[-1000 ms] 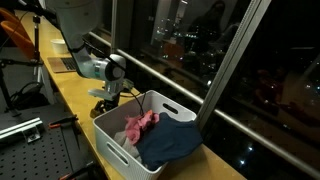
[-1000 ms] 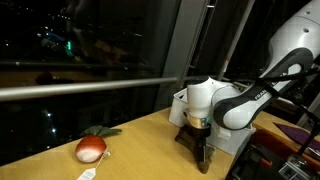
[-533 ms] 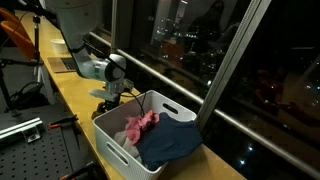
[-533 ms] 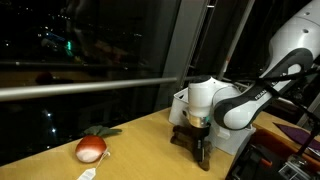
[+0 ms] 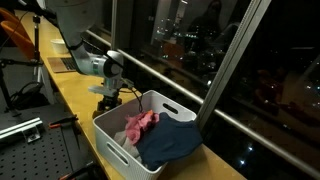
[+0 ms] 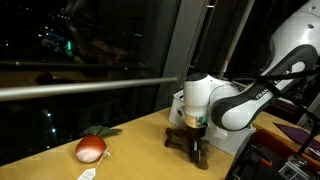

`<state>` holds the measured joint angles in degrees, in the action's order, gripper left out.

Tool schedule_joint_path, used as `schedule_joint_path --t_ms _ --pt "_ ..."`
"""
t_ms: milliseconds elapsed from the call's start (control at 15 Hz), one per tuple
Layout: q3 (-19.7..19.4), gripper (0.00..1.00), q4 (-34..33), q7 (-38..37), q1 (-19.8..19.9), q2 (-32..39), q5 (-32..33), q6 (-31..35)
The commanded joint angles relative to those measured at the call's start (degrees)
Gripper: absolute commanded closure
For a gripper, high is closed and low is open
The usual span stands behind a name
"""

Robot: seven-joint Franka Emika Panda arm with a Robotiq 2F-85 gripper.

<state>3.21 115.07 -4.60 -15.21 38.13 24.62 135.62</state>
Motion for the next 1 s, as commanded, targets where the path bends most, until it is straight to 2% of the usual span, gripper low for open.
schedule_joint_path --t_ms 0,400,867,933 --pt "0.35 1.00 -3.82 -0.91 -4.16 -1.50 -0.22 -7.42" --pt "1.12 1.00 -11.58 -2.70 -9.25 -5.11 1.56 -22.38" --pt "2.14 1.00 -14.52 -2.25 -8.67 -10.19 3.29 -31.38" --pt "2.33 0.80 -14.53 -2.18 -8.38 -10.23 3.30 -30.79"
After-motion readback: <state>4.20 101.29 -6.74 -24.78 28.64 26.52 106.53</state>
